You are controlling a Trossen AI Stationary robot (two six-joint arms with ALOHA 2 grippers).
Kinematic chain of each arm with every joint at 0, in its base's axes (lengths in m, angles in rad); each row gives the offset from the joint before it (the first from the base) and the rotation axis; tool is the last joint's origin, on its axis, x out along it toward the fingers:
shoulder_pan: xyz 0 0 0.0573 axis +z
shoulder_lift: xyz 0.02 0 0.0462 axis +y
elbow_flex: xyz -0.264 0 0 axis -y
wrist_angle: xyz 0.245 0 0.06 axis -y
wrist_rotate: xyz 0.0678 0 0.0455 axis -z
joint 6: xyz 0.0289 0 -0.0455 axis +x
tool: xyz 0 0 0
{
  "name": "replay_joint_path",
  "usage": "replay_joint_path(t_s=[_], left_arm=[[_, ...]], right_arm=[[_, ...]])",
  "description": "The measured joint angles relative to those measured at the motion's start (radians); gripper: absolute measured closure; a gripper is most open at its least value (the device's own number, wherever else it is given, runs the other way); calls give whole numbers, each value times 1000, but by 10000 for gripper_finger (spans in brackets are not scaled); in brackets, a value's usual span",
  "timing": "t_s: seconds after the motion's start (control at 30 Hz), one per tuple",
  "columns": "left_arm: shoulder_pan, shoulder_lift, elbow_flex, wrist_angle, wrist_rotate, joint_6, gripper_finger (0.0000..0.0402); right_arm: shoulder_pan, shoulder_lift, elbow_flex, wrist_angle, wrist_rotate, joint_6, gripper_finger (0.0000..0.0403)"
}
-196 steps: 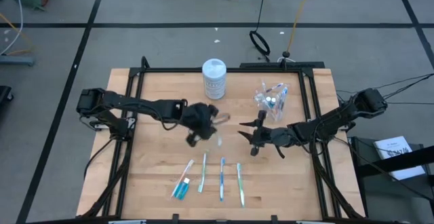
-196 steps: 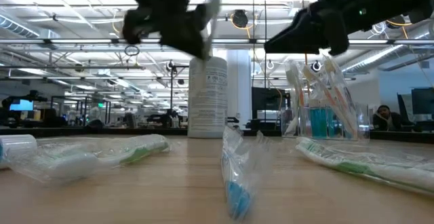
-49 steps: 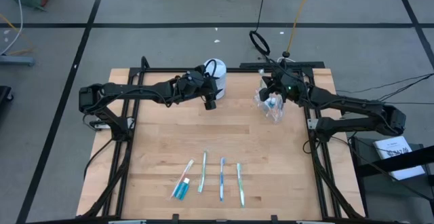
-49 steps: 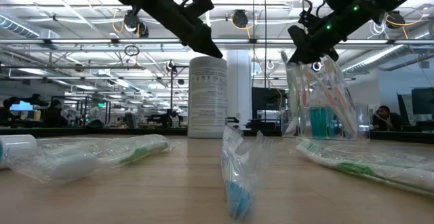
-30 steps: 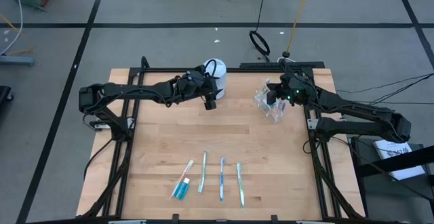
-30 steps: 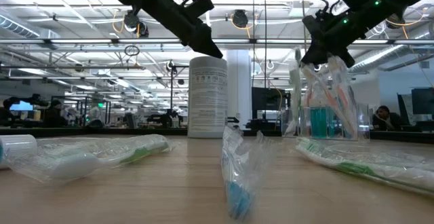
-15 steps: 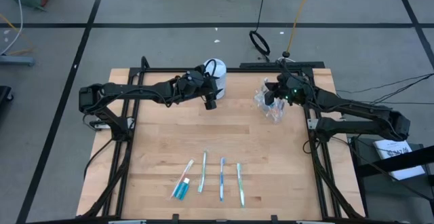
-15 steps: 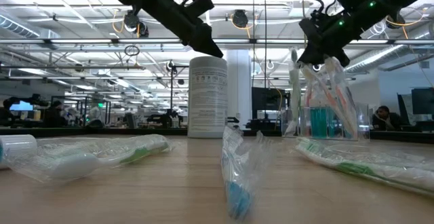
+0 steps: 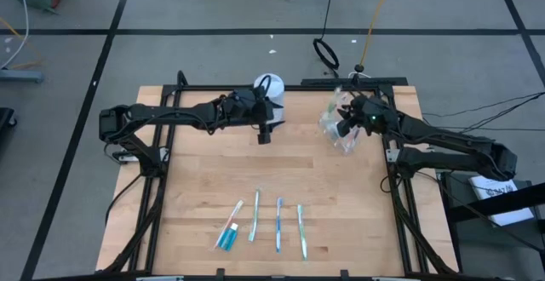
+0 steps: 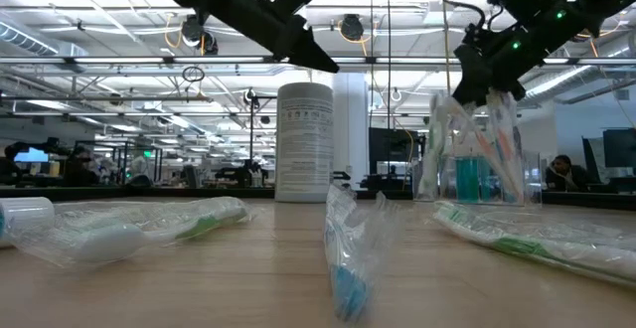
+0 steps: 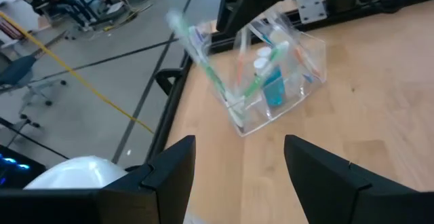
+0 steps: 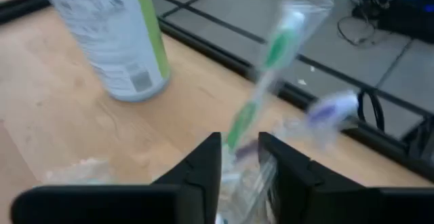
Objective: Pick & Place toothbrushing station
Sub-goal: Put the green toothbrush into the transparent organizer, then adjust the orange toothbrush in the transparent organizer
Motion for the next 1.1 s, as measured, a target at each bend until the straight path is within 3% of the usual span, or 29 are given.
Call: replay_joint_path(t_s=[0.23,0.47,0.57,0.7,1.03,1.1], left_arm=[[1,0,0,27,-8,-3,169],[1,0,0,33,-9,-2,169],[1,0,0,33,-9,-1,169],[1,0,0,33,-9,-1,169],[1,0,0,33,-9,-20,169],[1,0,0,33,-9,-19,169]], right_arm=[[0,-57,1,35,0,-42,274],[2,-132,3,97,-10,-186,274],[11,-159,5,145,-146,-268,278],[51,-152,5,141,-344,-230,288],[292,-96,5,-54,-339,-137,321],[333,-90,6,-57,-276,-123,326]])
